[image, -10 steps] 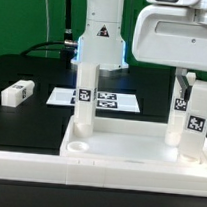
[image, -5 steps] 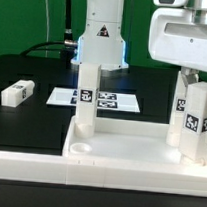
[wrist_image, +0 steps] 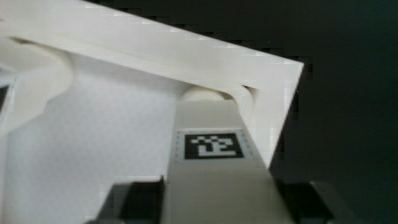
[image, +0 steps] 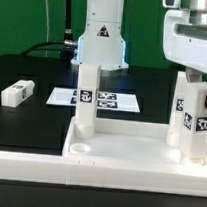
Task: Assemble desk
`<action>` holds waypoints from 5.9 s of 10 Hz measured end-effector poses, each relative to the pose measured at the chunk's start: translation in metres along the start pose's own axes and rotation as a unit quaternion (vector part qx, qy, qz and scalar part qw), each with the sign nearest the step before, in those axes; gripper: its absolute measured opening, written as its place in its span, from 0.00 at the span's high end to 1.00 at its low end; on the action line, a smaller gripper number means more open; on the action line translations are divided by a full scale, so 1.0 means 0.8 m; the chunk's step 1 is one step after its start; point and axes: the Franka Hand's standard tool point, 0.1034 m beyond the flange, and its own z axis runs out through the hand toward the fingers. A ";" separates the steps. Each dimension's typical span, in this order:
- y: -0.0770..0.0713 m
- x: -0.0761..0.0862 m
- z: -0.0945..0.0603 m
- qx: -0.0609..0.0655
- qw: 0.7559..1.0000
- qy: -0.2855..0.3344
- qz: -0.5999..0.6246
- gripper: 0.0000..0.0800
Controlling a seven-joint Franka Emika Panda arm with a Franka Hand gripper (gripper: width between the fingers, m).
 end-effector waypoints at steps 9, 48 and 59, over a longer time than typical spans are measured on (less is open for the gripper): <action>0.001 -0.002 0.000 -0.007 0.968 0.003 -0.251 0.19; 0.004 0.010 0.007 0.011 0.997 -0.011 0.073 0.64; 0.002 0.013 0.004 -0.008 0.944 -0.017 -0.329 0.19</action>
Offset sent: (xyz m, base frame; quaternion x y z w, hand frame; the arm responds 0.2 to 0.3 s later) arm -0.0025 -0.0008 0.0011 0.0041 -0.0014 -0.0547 0.9985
